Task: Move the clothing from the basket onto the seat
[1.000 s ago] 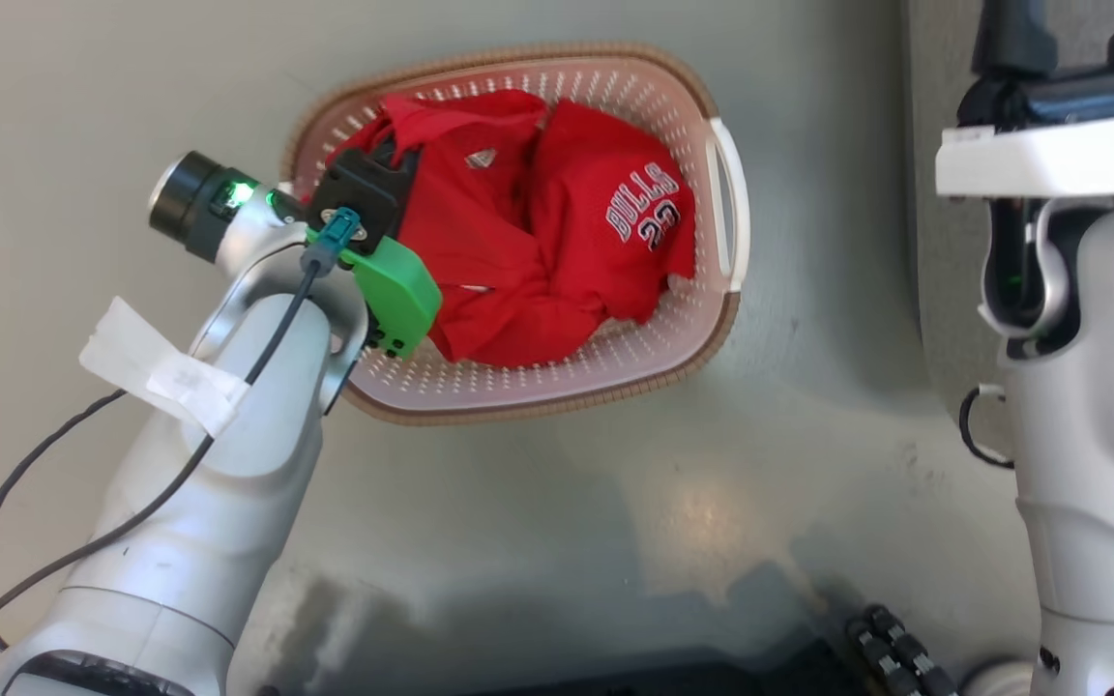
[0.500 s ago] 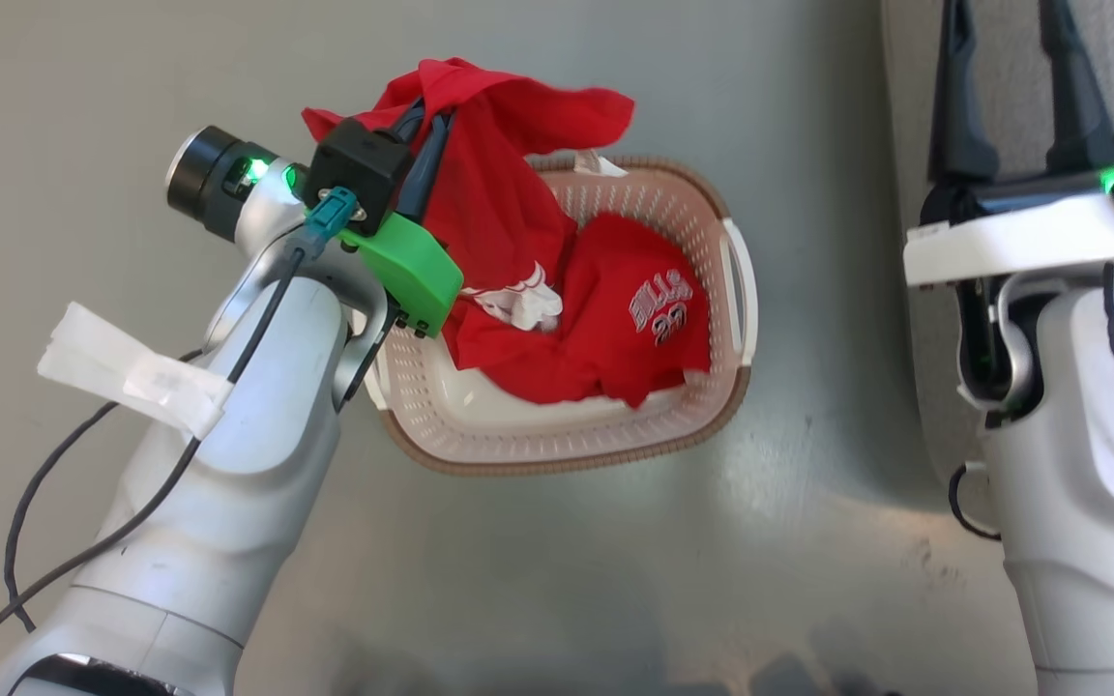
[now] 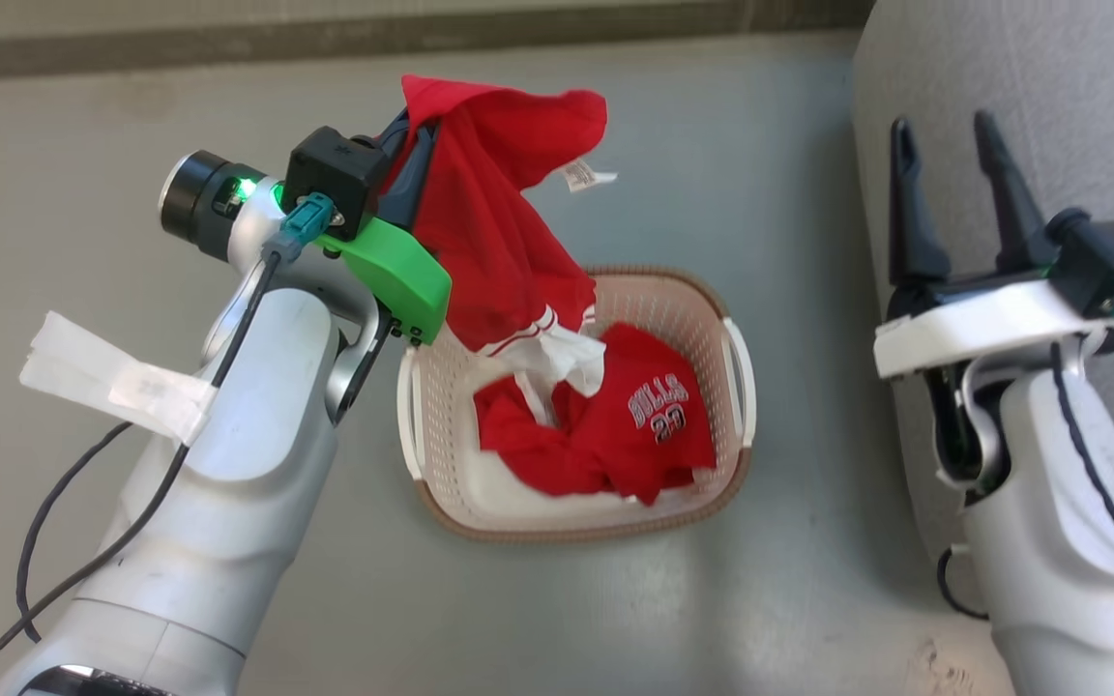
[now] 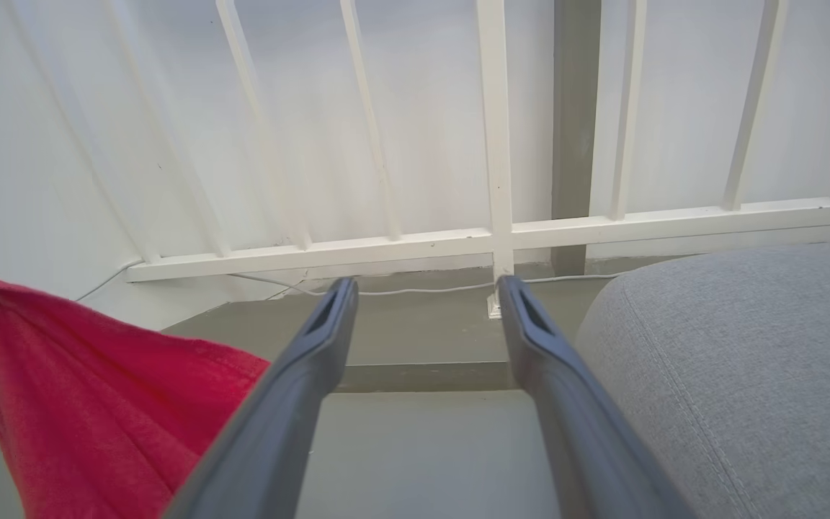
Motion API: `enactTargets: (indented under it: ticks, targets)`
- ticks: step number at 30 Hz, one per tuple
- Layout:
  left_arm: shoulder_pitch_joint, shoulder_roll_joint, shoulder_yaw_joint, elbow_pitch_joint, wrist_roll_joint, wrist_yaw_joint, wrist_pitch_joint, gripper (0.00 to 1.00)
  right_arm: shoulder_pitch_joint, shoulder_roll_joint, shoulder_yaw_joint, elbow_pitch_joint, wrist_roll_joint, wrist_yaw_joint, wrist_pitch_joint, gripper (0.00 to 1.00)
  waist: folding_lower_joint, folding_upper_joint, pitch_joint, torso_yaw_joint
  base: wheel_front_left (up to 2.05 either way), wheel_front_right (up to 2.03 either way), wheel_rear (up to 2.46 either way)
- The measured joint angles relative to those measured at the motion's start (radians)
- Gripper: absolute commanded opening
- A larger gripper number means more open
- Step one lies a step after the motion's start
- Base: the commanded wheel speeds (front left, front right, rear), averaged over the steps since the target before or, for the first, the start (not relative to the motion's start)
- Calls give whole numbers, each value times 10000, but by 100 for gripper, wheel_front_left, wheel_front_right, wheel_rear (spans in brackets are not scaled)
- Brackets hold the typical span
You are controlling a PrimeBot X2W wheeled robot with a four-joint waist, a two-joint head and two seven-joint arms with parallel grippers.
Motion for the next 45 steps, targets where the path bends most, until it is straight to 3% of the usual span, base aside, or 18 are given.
enactTargets:
  ticks: [20,31,45]
  targets:
    - [1096,-10,-96,449,-619,-2,686,0,1930,29,1183,1137,548,270,2,100,-1,0,-2875,10,0,0,0]
    - [1176,-4,-566,-313,-1104,-4,1269,0,2381,29,3032,1498,761,539,2,100,0,0,-4107,-30,0,0,0]
    - [1183,-2,-1639,-1641,-1638,8,1883,0,1896,13,5229,1987,872,708,4,100,0,0,-4266,356,0,0,0]
